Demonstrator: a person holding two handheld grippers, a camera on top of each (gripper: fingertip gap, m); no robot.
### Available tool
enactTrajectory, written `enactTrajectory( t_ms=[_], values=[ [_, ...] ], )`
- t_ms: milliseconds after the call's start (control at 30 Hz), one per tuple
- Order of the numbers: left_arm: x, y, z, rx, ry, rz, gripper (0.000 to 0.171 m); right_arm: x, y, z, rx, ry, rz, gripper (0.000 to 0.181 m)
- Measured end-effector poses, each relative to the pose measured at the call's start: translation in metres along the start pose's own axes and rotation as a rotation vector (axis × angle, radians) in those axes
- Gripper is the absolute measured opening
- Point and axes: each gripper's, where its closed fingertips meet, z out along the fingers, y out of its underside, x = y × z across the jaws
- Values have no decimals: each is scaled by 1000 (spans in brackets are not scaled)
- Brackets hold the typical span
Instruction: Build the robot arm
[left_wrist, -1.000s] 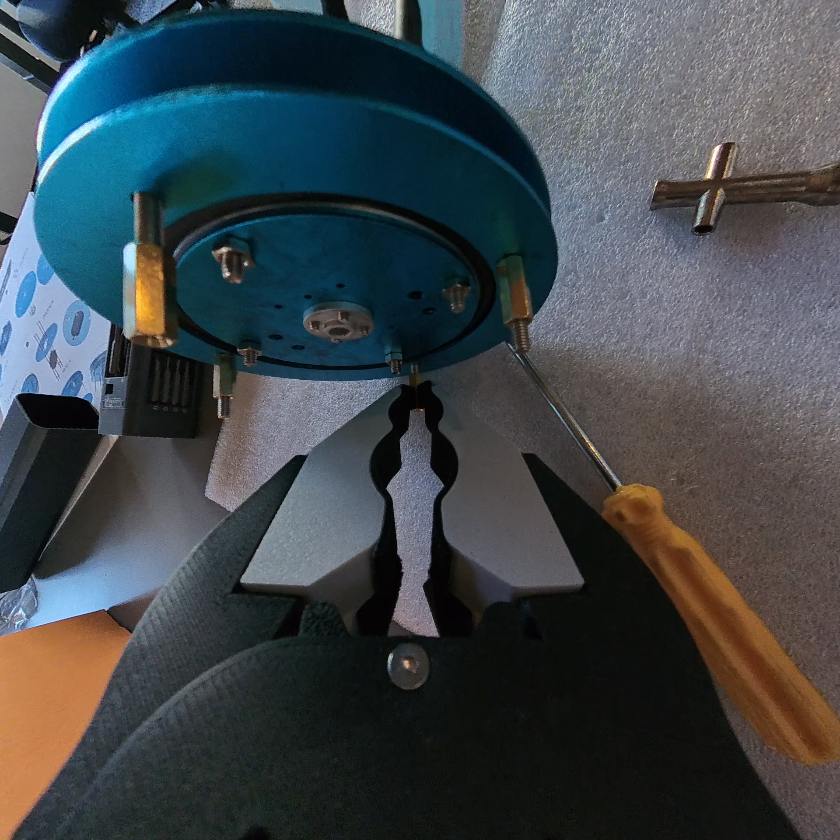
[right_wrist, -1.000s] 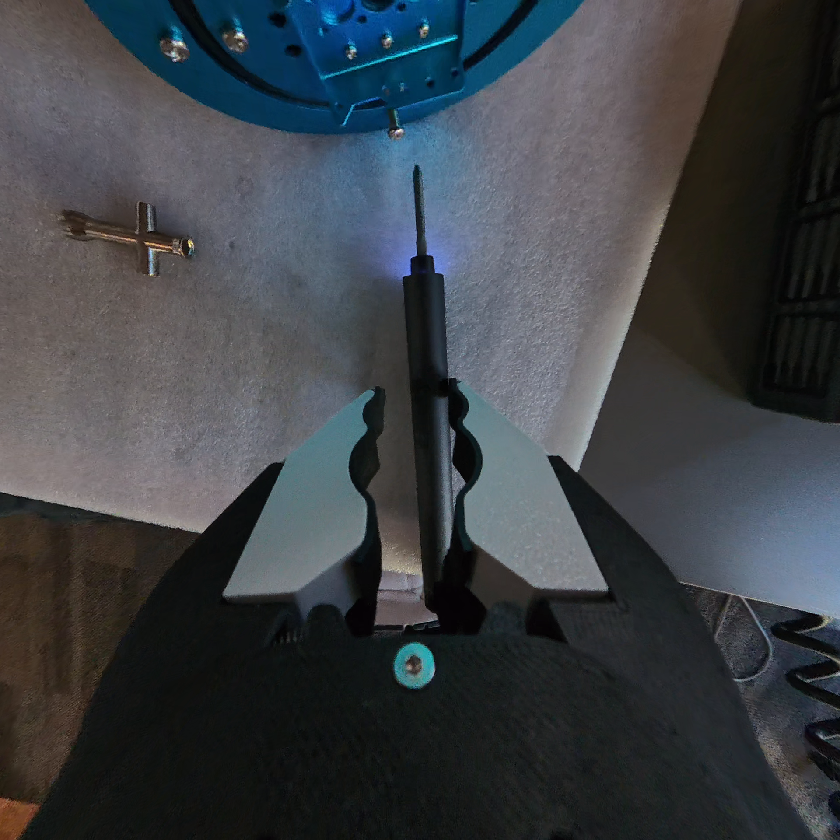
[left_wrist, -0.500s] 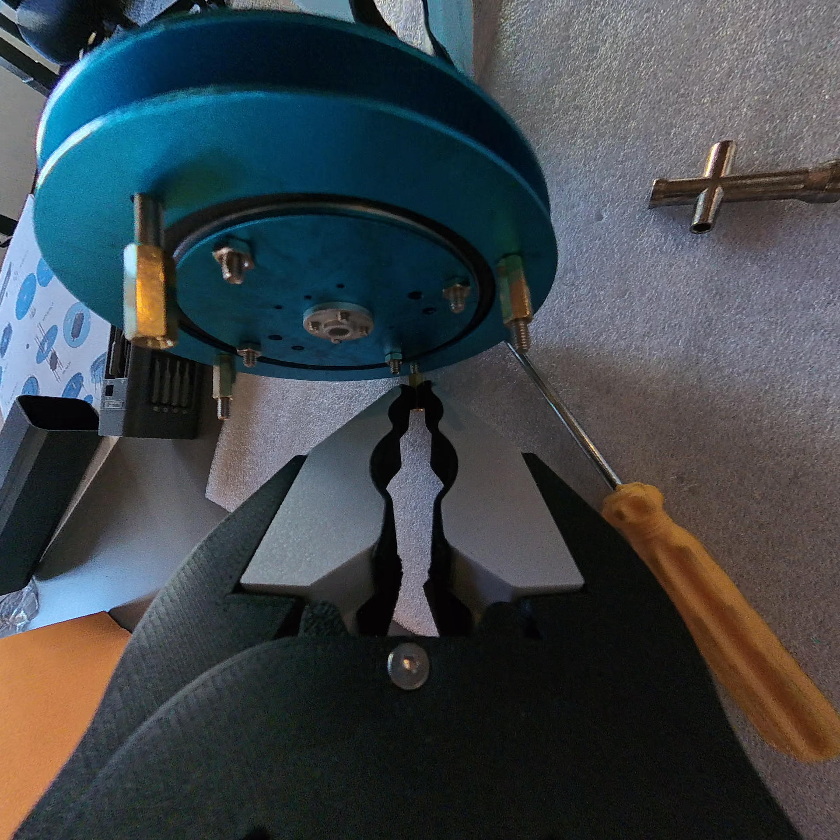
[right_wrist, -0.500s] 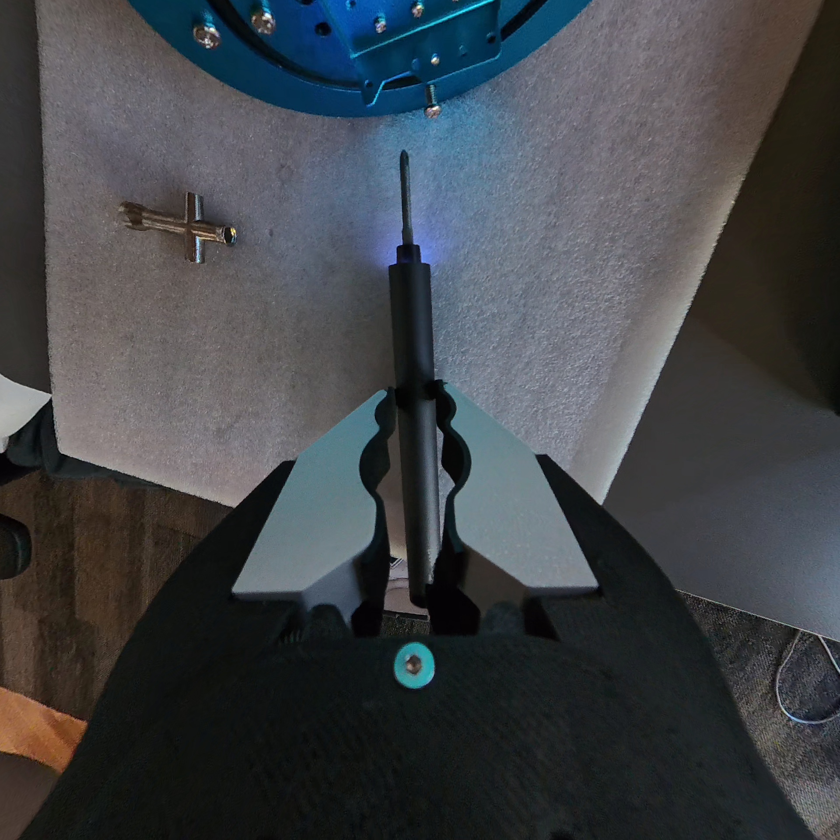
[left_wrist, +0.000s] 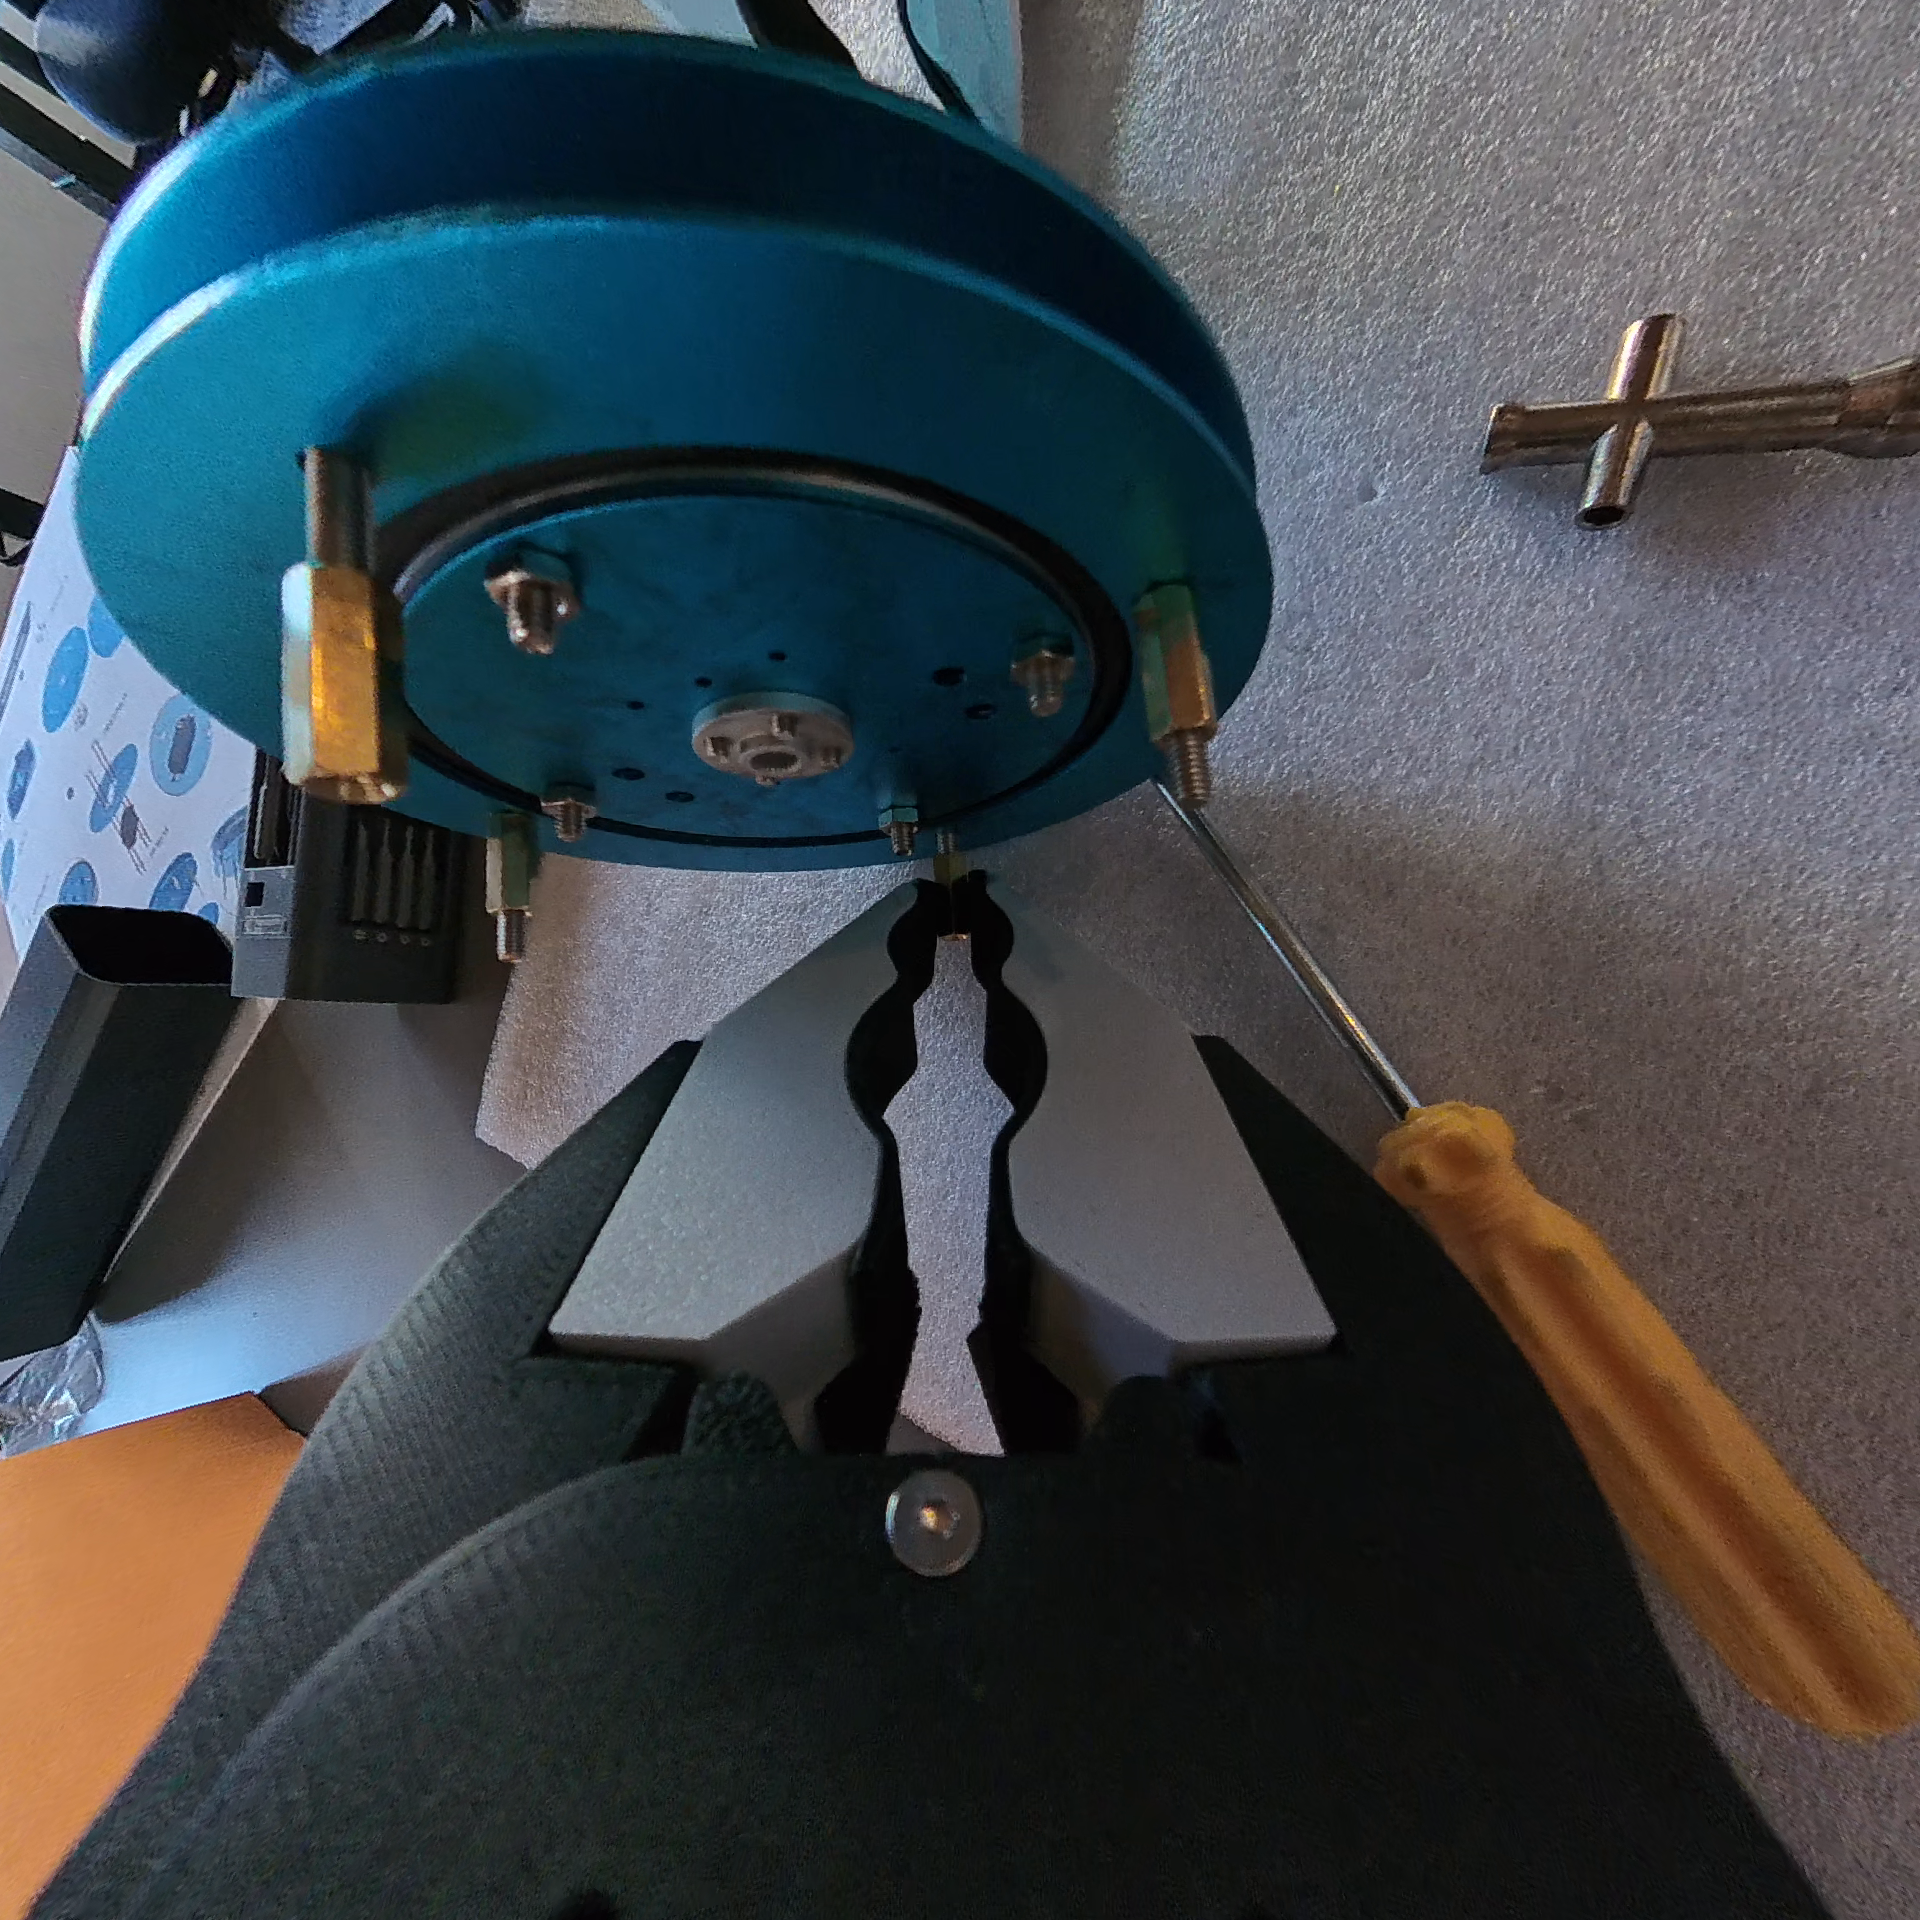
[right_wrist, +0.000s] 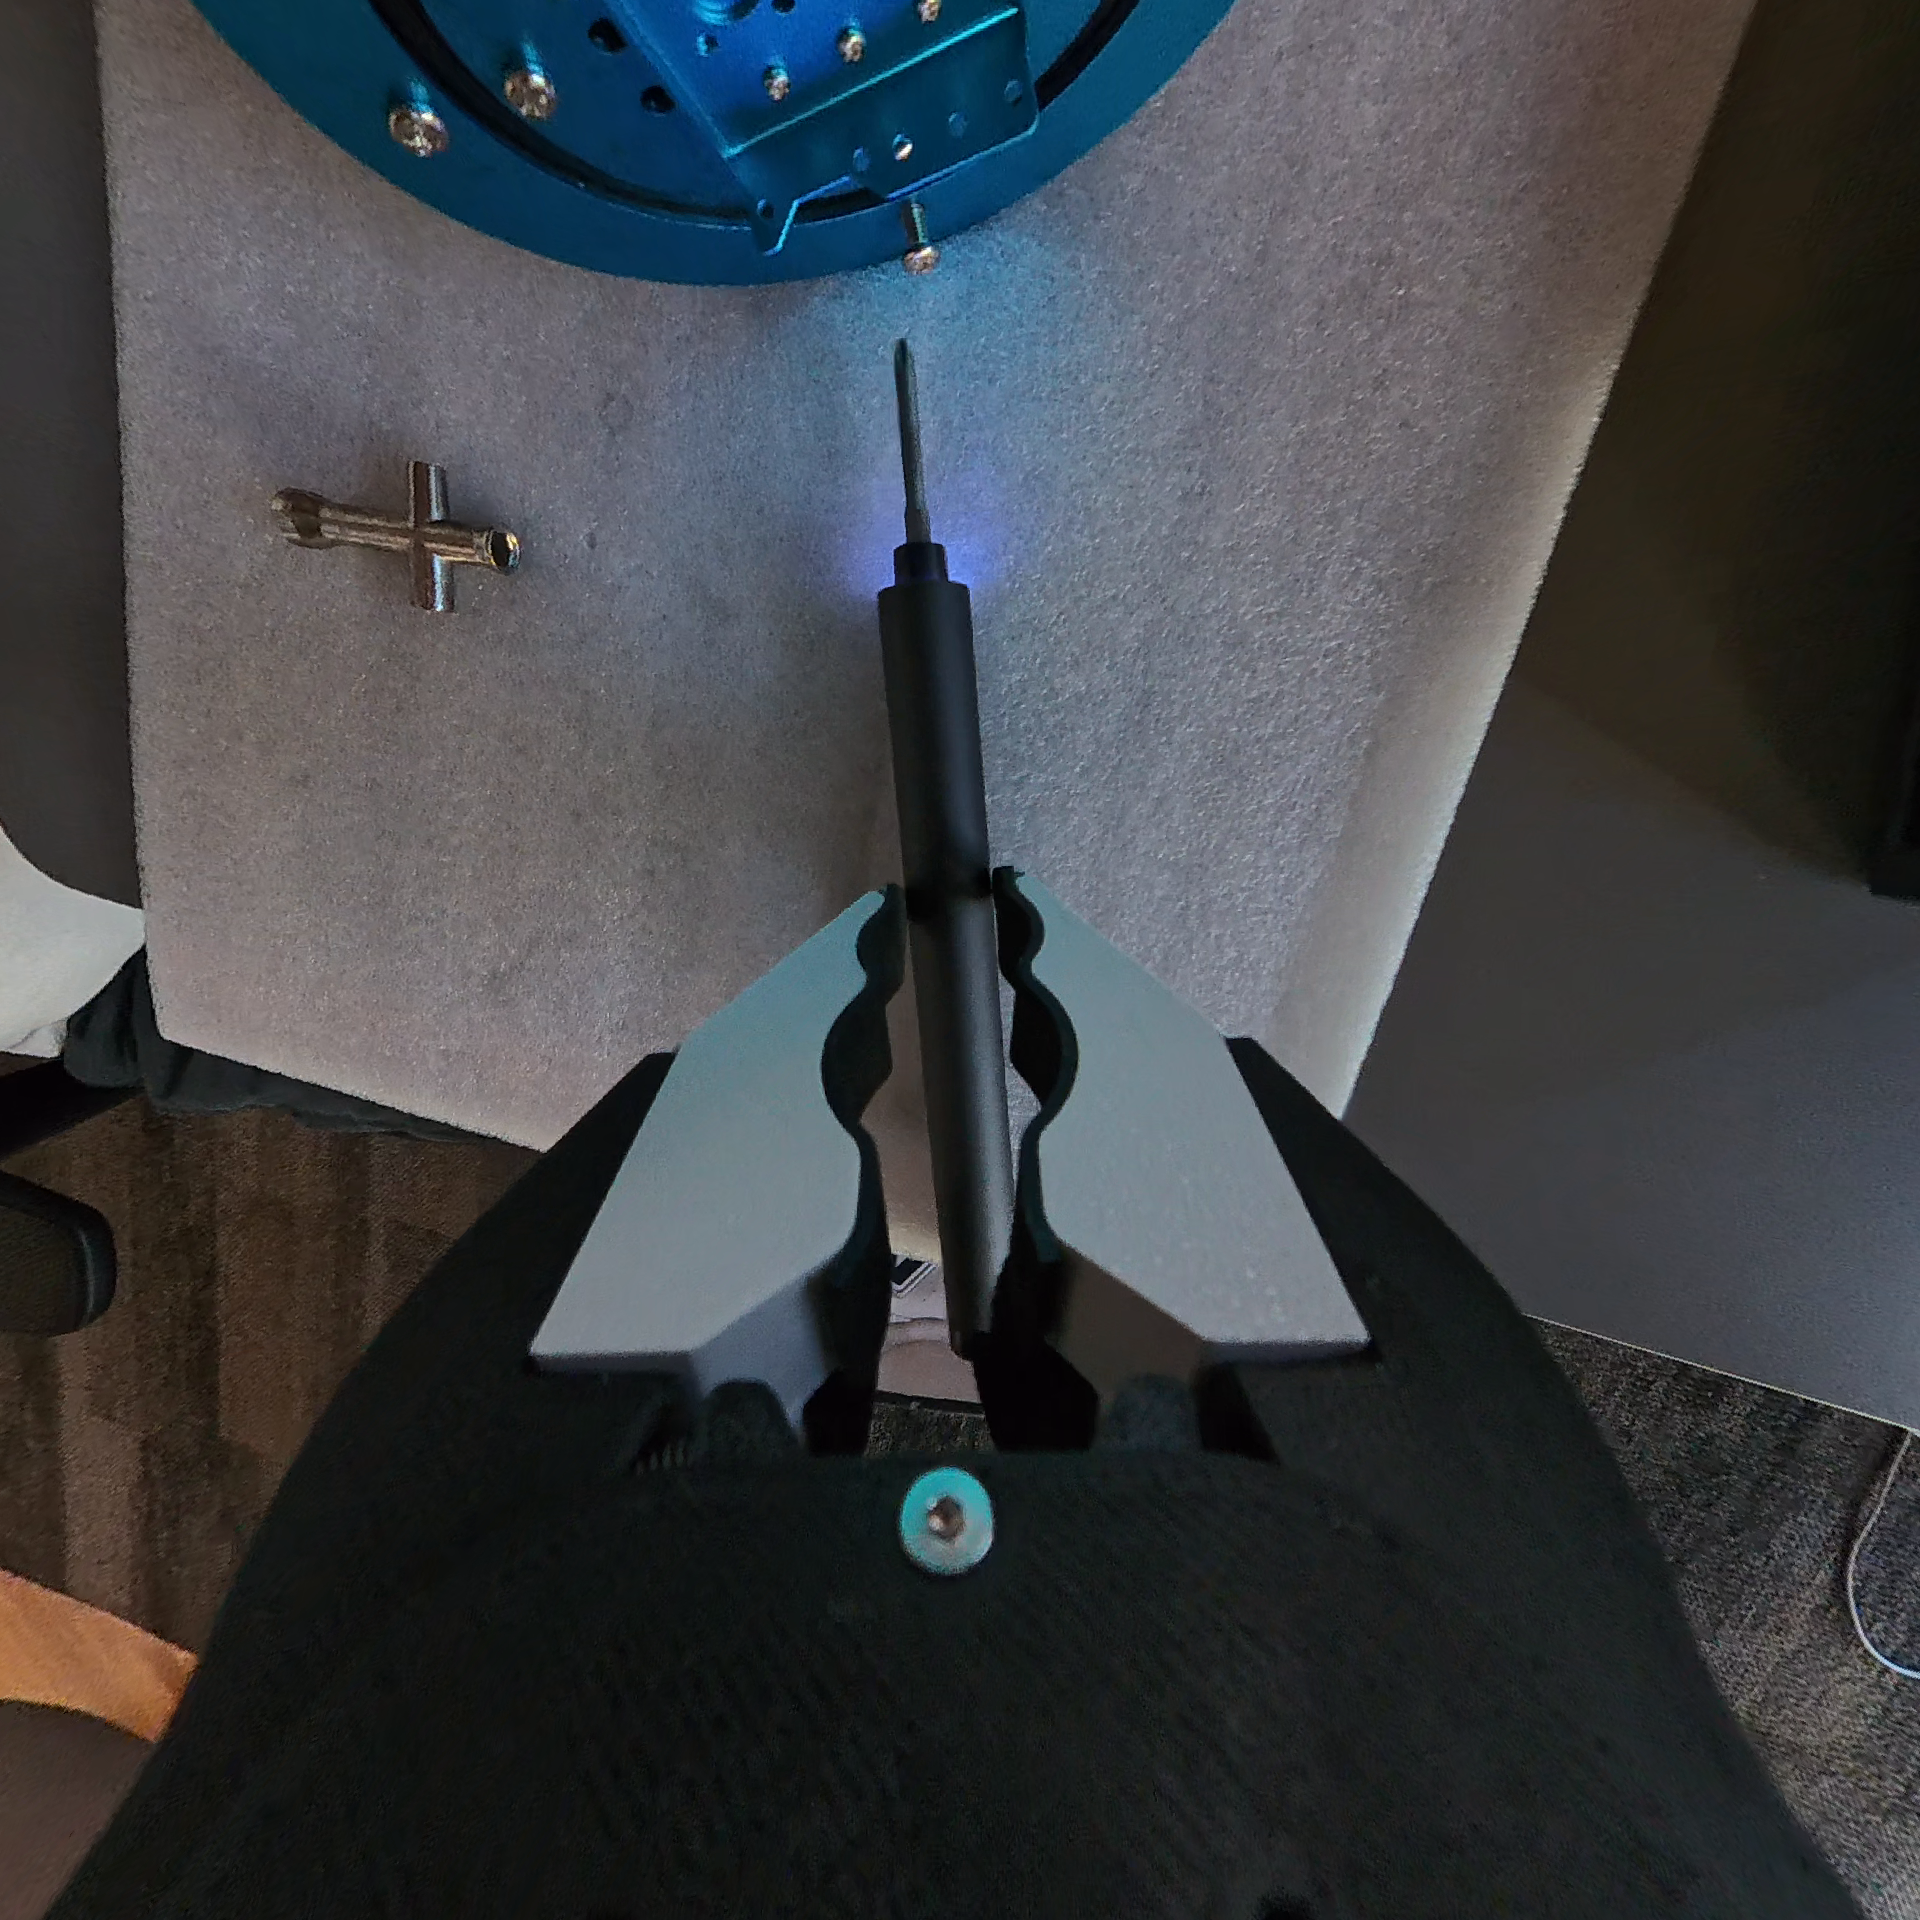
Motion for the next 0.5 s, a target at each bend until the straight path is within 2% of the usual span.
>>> enactTrajectory(
  t_ms=[133,500],
  values=[
    [0,0,0,1,0,-1,4,5,-6,-3,19,43,-20,15],
    [0,0,0,2,-2,1,4,4,-9,1,-6,29,-26,15]
  ],
)
